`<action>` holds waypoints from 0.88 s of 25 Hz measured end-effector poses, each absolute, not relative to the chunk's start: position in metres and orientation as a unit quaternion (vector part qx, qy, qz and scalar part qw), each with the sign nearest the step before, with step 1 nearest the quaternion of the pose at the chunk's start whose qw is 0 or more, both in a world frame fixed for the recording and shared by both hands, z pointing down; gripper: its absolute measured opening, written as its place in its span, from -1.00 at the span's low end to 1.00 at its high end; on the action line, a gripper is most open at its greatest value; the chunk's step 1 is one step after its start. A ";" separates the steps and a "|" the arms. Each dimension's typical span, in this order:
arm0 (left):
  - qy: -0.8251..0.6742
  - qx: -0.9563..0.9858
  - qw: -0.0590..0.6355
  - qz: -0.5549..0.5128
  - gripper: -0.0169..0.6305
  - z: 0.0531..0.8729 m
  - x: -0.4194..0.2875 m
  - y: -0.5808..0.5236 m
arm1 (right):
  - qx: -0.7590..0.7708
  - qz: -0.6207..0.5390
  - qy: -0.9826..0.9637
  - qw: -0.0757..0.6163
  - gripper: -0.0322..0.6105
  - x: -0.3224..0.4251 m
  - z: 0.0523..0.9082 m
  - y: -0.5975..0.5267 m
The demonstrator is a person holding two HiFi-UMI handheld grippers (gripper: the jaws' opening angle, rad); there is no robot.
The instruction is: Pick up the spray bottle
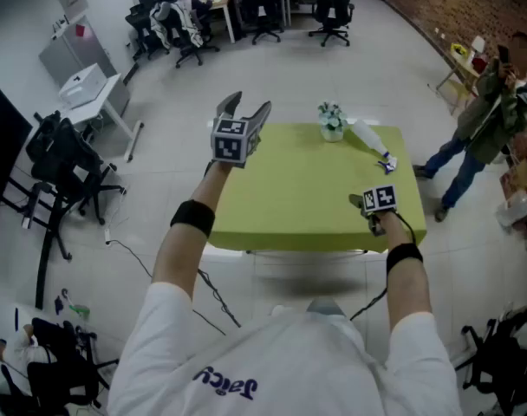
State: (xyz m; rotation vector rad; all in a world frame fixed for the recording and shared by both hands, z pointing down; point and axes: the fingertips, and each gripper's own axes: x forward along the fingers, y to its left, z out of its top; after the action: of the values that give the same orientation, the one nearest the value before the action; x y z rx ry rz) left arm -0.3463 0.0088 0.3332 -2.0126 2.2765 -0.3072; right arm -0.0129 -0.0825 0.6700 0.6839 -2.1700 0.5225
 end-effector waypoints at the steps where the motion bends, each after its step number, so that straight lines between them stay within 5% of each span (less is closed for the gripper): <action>1: 0.743 -0.662 0.041 -0.095 0.07 0.334 -0.343 0.002 | 0.269 0.201 -0.855 0.394 0.23 -0.014 0.669 -0.090; 22: 0.753 -0.654 0.015 -0.067 0.07 0.360 -0.333 -0.198 | 0.202 0.216 -0.868 0.398 0.23 -0.036 0.696 -0.275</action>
State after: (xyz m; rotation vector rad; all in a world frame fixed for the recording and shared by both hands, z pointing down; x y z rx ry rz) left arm -0.3329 -0.1979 0.3601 -2.0358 2.3439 -0.2074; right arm -0.0359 -0.2750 0.6962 0.5120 -2.1985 0.5459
